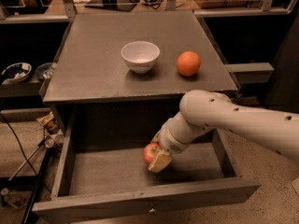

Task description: Pick apple from top drawer and place on counter

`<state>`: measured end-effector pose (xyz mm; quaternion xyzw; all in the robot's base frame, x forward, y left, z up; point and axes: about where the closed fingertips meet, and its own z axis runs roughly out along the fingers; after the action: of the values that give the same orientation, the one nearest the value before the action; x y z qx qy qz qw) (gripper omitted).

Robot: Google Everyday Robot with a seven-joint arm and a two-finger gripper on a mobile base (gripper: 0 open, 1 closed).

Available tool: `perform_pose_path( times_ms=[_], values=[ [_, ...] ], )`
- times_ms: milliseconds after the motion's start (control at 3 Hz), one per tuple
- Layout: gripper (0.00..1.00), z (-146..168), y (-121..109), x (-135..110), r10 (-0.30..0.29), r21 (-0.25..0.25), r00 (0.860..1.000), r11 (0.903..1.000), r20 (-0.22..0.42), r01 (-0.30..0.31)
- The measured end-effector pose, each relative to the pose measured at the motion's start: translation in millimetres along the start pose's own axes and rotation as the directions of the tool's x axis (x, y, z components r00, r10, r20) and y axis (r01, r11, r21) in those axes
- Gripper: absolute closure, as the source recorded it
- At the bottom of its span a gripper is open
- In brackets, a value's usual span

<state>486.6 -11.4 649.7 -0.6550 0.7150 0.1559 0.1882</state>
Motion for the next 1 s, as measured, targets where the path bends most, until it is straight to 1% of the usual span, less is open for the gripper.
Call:
perform_pose_path(
  times_ms=[333, 667, 1000],
  values=[
    [1.00, -45.6, 7.5, -16.0, -0.023, 0.050, 1.000, 0.9985, 0.021, 0.022],
    [1.00, -45.6, 7.4, -16.1, -0.023, 0.050, 1.000, 0.9985, 0.021, 0.022],
    [1.00, -43.1, -11.5, -23.7, -0.027, 0.054, 0.999, 0.9982, 0.031, 0.026]
  ],
)
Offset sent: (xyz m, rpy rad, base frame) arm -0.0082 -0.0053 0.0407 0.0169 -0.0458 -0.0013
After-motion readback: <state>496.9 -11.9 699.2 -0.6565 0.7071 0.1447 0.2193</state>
